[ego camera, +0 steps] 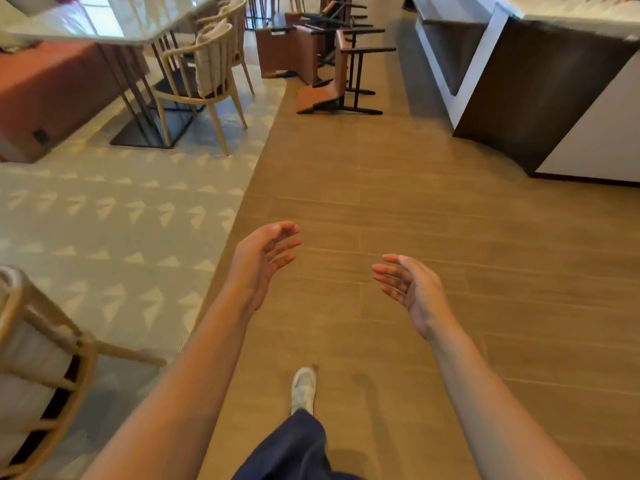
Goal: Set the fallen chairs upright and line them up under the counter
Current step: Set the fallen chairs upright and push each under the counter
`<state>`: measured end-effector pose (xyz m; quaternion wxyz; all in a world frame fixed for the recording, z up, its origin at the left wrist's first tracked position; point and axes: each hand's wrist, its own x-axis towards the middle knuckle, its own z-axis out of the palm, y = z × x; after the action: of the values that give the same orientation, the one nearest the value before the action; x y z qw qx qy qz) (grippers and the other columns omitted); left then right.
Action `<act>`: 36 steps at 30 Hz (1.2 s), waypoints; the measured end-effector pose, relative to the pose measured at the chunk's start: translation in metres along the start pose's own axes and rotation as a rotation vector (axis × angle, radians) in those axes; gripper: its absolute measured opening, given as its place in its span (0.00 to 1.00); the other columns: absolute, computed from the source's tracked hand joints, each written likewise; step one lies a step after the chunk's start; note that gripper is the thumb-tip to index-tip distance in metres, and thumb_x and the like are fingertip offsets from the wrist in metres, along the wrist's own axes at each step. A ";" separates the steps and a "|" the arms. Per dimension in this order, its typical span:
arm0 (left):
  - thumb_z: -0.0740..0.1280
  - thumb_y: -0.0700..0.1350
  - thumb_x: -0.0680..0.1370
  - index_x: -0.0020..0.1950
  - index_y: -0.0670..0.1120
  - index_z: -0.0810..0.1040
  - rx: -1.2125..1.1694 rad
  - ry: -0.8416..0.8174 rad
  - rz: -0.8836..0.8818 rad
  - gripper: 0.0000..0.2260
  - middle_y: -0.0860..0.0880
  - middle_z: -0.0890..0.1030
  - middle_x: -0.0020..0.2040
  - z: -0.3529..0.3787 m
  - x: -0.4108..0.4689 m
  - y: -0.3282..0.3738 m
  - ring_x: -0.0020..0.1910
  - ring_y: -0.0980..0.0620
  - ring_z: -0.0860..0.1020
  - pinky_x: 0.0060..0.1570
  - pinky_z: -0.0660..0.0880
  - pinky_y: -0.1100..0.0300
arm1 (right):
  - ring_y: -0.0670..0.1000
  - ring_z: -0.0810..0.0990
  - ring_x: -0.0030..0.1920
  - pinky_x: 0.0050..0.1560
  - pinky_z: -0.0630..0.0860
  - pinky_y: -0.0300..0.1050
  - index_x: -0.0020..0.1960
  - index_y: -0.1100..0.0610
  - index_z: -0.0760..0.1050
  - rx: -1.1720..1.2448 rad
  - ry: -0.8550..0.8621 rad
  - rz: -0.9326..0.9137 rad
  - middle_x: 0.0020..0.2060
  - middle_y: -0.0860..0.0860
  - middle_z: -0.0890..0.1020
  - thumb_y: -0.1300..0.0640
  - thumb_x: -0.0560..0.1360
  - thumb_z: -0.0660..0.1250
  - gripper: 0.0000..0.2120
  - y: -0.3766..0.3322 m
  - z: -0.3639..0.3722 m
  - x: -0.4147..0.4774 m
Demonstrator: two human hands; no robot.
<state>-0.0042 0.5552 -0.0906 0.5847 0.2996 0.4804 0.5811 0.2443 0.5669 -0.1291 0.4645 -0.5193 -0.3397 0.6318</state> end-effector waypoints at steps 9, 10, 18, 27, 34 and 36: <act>0.59 0.43 0.80 0.52 0.44 0.80 0.043 -0.083 0.009 0.10 0.47 0.83 0.52 0.001 0.195 0.053 0.51 0.49 0.81 0.53 0.75 0.53 | 0.51 0.84 0.46 0.46 0.78 0.45 0.53 0.57 0.79 -0.016 0.024 0.007 0.44 0.55 0.86 0.56 0.81 0.59 0.10 -0.056 0.057 0.165; 0.59 0.42 0.80 0.52 0.44 0.80 0.057 -0.092 0.008 0.10 0.47 0.83 0.52 0.002 0.213 0.057 0.51 0.49 0.81 0.54 0.75 0.53 | 0.51 0.84 0.46 0.46 0.78 0.45 0.53 0.57 0.79 -0.020 0.028 0.010 0.44 0.55 0.86 0.56 0.81 0.59 0.10 -0.060 0.060 0.179; 0.59 0.41 0.80 0.56 0.43 0.79 0.024 -0.061 -0.022 0.10 0.45 0.83 0.54 0.003 0.344 0.070 0.51 0.49 0.82 0.53 0.76 0.54 | 0.52 0.84 0.45 0.46 0.76 0.46 0.53 0.58 0.79 0.002 0.073 0.032 0.44 0.56 0.85 0.57 0.81 0.58 0.10 -0.093 0.076 0.302; 0.59 0.40 0.79 0.55 0.43 0.79 0.020 0.006 -0.055 0.10 0.45 0.83 0.52 0.034 0.517 0.085 0.50 0.50 0.82 0.52 0.75 0.56 | 0.48 0.84 0.42 0.42 0.75 0.43 0.52 0.56 0.79 0.019 0.033 0.058 0.42 0.53 0.86 0.56 0.82 0.57 0.11 -0.148 0.095 0.486; 0.59 0.40 0.79 0.55 0.43 0.78 0.028 0.059 -0.033 0.10 0.45 0.83 0.53 0.053 0.651 0.125 0.49 0.50 0.82 0.52 0.75 0.57 | 0.49 0.84 0.42 0.43 0.74 0.44 0.51 0.56 0.78 -0.055 -0.029 0.084 0.42 0.54 0.85 0.57 0.82 0.58 0.10 -0.206 0.118 0.627; 0.59 0.40 0.79 0.55 0.43 0.79 0.020 0.073 -0.036 0.10 0.44 0.82 0.55 0.051 0.680 0.134 0.51 0.48 0.82 0.54 0.75 0.55 | 0.49 0.84 0.42 0.43 0.75 0.43 0.51 0.56 0.78 -0.051 -0.033 0.091 0.42 0.54 0.86 0.57 0.81 0.58 0.10 -0.215 0.127 0.659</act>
<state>-0.1029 1.2431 -0.0960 0.5740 0.2751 0.5125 0.5763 0.1526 1.2659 -0.1282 0.4162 -0.5353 -0.3391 0.6521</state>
